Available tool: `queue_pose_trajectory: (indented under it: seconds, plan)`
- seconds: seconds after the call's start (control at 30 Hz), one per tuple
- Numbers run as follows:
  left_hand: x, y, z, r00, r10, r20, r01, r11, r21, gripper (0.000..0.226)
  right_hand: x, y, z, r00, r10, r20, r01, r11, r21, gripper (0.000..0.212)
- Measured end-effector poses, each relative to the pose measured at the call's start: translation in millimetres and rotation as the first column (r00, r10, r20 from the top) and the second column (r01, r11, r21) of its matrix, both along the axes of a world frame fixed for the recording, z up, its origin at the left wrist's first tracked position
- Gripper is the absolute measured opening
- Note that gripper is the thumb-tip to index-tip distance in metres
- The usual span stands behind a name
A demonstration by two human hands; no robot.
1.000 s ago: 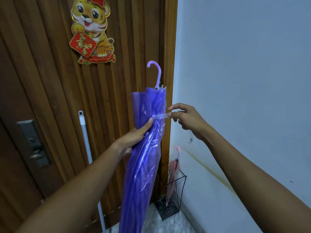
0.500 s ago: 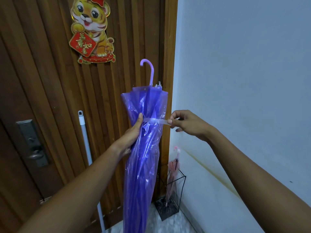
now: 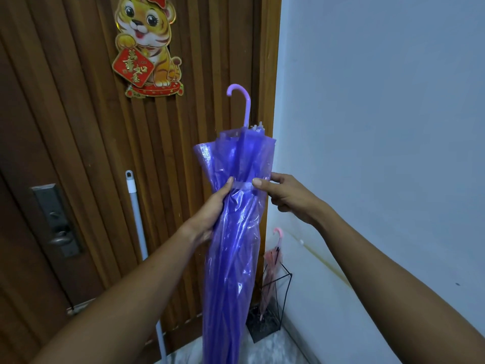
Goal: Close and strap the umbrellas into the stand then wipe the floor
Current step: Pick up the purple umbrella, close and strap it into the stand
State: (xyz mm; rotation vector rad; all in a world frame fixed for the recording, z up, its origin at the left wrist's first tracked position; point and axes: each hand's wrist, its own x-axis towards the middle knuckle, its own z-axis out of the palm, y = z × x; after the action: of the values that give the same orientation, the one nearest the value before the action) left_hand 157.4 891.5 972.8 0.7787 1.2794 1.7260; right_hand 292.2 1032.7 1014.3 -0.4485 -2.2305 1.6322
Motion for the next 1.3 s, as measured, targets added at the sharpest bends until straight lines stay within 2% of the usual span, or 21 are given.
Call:
queue_pose_trajectory:
  seconds: [0.2,0.27,0.33,0.4,0.57,0.7,0.73,0.8,0.87,0.9,0.93,1.0,1.07,1.17,1.23,1.3]
  plan:
    - [10.3,7.0,3.7,0.998,0.036,0.055,-0.039,0.998,0.052,0.040,-7.6,-7.9,-2.4,0.999,-0.036,0.035,0.037,0.999,-0.025,0.037]
    - [12.0,9.2,6.8,0.996,0.034,0.085,-0.042,0.995,0.095,0.050,-6.4,-10.0,-1.8,1.000,0.005,0.029,-0.003,0.997,-0.079,0.031]
    - [14.6,11.4,8.7,0.995,0.019,0.093,-0.033,0.989,0.146,0.068,-7.0,-10.2,-3.0,0.999,0.044,-0.015,-0.046,0.988,-0.147,0.038]
    - [17.4,10.9,11.4,0.996,0.014,0.092,-0.028,0.988,0.151,0.073,-7.8,-10.2,-4.2,0.997,0.062,-0.054,-0.071,0.980,-0.188,0.045]
    - [19.1,11.3,8.2,0.996,-0.029,0.086,0.017,0.990,0.138,0.063,-13.7,-4.0,-9.6,0.980,0.043,-0.194,-0.088,0.969,-0.231,0.047]
    - [21.9,5.4,5.6,0.995,-0.025,0.101,0.015,0.994,0.105,0.050,-17.4,0.8,-9.4,0.967,-0.076,-0.241,0.024,0.977,-0.210,0.048]
    - [19.7,4.6,2.1,0.998,-0.014,0.062,0.009,0.997,0.081,0.053,-17.3,2.7,-9.5,0.961,-0.122,-0.247,0.074,0.977,-0.198,0.046]
    - [12.1,7.5,-11.8,0.979,0.066,-0.195,-0.068,0.998,-0.005,0.070,-17.3,5.9,-10.4,0.941,-0.208,-0.265,0.160,0.968,-0.192,0.041]
    - [22.1,10.0,-17.7,0.857,0.132,-0.498,-0.177,0.983,-0.043,0.083,-19.9,6.2,-12.4,0.933,-0.233,-0.275,0.185,0.964,-0.189,0.039]
    - [27.6,13.0,-20.7,0.800,0.131,-0.585,-0.191,0.981,-0.041,0.092,-21.9,3.9,-11.9,0.938,-0.223,-0.264,0.179,0.967,-0.182,0.040]
    - [32.1,16.1,-22.7,0.770,0.123,-0.626,-0.189,0.981,-0.039,0.101,-24.1,1.8,-11.3,0.949,-0.203,-0.243,0.167,0.973,-0.162,0.042]
    - [33.0,25.3,-31.5,0.781,0.153,-0.605,-0.202,0.979,-0.014,0.108,-25.5,-3.2,-5.6,0.976,-0.133,-0.174,0.119,0.989,-0.089,0.045]
    - [34.6,30.0,-35.4,0.791,0.206,-0.575,-0.268,0.963,-0.023,0.089,-22.0,-7.7,5.0,0.995,-0.032,-0.093,0.034,0.999,0.026,0.042]
    - [38.1,24.7,-30.7,0.796,0.274,-0.540,-0.361,0.931,-0.060,0.027,-14.5,-8.5,15.3,0.999,0.041,0.002,-0.040,0.990,0.136,0.023]
    - [34.1,21.9,-26.1,0.817,0.250,-0.520,-0.351,0.931,-0.104,0.016,-7.3,-7.5,19.2,0.998,0.048,0.030,-0.053,0.982,0.180,0.018]
    - [25.7,19.0,-23.8,0.836,0.220,-0.503,-0.330,0.934,-0.140,0.017,-2.2,-5.3,20.7,0.998,0.041,0.049,-0.052,0.966,0.252,0.021]
